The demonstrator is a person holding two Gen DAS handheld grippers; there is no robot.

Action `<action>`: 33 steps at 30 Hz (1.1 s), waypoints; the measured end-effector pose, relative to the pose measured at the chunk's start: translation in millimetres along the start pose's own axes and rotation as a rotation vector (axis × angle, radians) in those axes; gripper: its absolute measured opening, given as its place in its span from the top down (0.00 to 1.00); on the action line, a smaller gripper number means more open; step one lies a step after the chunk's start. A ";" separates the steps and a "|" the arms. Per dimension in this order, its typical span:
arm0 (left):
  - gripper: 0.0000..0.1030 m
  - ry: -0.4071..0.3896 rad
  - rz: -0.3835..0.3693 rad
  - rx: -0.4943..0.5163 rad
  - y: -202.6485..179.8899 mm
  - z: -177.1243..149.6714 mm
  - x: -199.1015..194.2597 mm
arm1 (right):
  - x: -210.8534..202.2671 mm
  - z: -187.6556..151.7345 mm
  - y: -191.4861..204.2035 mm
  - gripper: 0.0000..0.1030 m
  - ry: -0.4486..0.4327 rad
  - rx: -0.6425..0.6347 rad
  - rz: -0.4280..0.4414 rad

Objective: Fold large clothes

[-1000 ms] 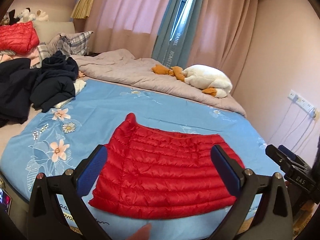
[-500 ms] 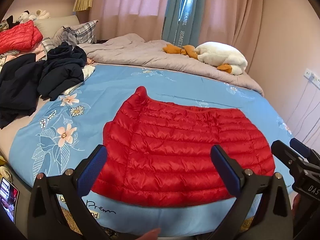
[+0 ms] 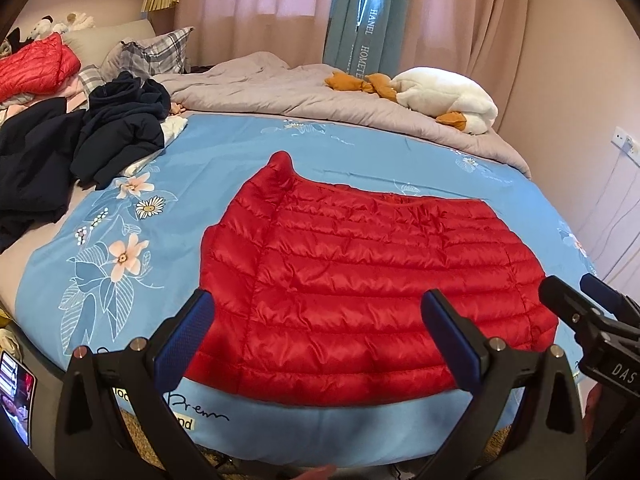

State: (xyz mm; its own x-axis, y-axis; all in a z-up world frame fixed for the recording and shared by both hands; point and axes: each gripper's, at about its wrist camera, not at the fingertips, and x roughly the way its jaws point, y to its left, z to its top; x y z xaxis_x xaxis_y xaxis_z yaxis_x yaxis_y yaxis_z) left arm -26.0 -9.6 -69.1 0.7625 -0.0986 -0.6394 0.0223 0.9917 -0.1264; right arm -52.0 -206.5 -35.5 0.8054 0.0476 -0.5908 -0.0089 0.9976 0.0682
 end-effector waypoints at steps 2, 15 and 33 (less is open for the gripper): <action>0.00 0.001 0.004 0.002 -0.2 0.1 -0.1 | 0.9 -0.5 -0.1 0.01 0.003 0.003 0.002; 0.00 0.008 -0.036 -0.029 3.5 -0.7 -5.1 | 3.1 -4.4 2.2 0.01 0.019 0.009 -0.016; 0.00 0.008 -0.032 -0.009 7.3 -2.2 -12.9 | 6.4 -5.4 5.2 0.01 0.028 0.003 -0.013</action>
State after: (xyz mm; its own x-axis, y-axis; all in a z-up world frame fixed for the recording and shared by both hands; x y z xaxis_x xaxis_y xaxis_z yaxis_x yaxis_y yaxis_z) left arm -37.1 -1.2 -63.5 0.7561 -0.1313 -0.6412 0.0409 0.9872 -0.1539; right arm -50.0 -200.8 -43.2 0.7886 0.0357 -0.6138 0.0034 0.9980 0.0624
